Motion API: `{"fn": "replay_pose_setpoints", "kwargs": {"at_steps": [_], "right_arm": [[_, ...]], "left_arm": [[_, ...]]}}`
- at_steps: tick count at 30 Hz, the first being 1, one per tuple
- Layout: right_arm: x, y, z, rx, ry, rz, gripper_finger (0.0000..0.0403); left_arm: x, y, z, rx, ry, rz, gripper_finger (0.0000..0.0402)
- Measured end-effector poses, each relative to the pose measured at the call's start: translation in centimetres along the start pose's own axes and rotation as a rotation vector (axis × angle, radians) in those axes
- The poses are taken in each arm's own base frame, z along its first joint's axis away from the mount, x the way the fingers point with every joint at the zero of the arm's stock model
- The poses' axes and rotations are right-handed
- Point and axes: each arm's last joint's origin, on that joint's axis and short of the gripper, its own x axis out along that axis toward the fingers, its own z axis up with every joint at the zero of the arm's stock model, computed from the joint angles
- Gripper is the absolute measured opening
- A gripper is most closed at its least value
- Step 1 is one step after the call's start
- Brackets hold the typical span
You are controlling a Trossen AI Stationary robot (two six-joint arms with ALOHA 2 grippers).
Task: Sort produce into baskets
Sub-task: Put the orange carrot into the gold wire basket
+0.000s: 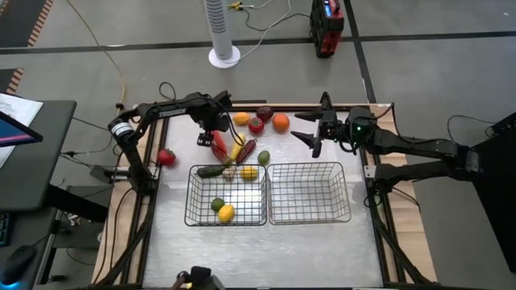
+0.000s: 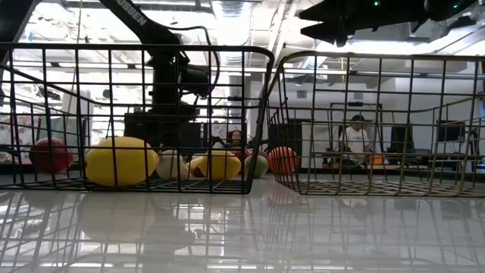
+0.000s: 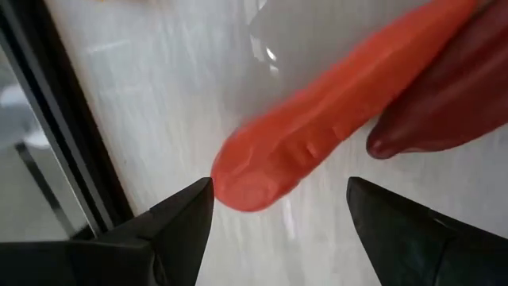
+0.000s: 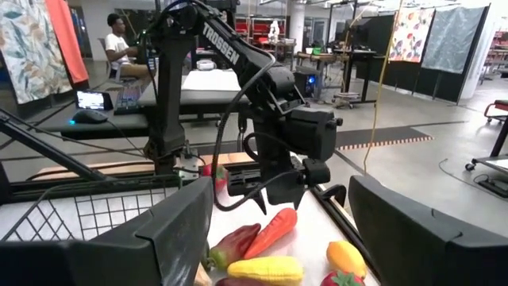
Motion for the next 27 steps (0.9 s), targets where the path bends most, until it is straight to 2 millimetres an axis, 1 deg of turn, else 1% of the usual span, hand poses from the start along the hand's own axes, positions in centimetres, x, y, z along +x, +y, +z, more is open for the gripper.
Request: {"fn": "replay_pose_setpoints", "kwargs": {"at_steps": [4,9,14,19,21,25,27], "right_arm": [[0.0,-0.1,0.0,-0.007,0.000,-0.004,0.0320],[0.0,-0.1,0.0,-0.007,0.004,-0.002,0.0320],[0.0,0.0,-0.1,0.000,0.009,-0.002,0.0320],[0.0,0.0,-0.1,0.003,0.013,-0.001,0.0320],[0.0,0.0,-0.2,0.003,0.015,0.000,0.0320],[0.0,0.1,-0.1,0.002,0.013,0.005,0.0320],[0.0,0.1,-0.1,0.002,0.006,0.006,0.0320]], "left_arm": [[0.0,0.0,0.0,0.096,0.001,0.001,0.0277],[0.0,0.0,0.1,0.257,-0.016,-0.003,0.0277],[0.0,0.1,0.1,0.358,-0.035,0.001,0.0277],[0.8,0.1,-0.1,0.362,-0.020,-0.027,0.0277],[1.3,0.2,0.0,0.375,0.004,-0.008,0.0277],[1.5,0.5,0.2,0.355,0.024,0.036,0.0277],[1.8,0.5,0.2,0.353,0.036,0.025,0.0277]]}}
